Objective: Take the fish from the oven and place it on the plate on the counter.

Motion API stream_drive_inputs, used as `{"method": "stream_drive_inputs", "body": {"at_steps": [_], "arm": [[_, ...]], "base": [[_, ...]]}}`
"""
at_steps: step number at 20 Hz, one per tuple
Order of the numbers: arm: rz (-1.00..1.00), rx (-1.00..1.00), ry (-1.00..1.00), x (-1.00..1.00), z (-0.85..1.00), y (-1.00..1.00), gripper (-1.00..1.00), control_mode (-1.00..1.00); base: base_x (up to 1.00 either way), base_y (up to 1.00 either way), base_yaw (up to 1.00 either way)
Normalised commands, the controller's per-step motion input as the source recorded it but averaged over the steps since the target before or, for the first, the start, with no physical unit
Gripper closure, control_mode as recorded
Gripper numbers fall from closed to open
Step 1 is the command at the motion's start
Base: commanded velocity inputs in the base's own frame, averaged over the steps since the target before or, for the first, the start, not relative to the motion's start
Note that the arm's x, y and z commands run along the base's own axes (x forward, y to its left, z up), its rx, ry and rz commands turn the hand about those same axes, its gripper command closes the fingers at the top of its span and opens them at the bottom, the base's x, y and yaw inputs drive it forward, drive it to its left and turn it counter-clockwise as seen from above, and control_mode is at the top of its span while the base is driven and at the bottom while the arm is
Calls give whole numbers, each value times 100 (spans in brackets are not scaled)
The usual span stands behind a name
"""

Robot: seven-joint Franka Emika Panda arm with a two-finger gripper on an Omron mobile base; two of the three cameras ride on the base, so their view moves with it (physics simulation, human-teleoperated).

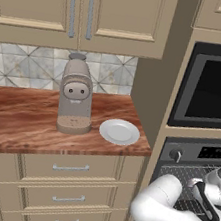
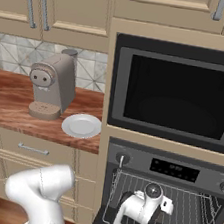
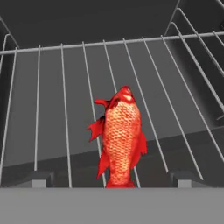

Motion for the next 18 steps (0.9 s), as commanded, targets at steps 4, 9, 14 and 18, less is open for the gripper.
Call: {"method": "stream_drive_inputs", "body": {"at_steps": [4,9,14,18], "arm": [[0,0,5,20,-16,-12,-100,-100],[0,0,4,6,-18,-15,-100,-100],[0,0,0,6,-17,-8,-100,-100],[0,0,0,0,-32,0,-100,-100]], "base": [[0,0,0],[0,0,0],[0,0,0],[0,0,0]]}}
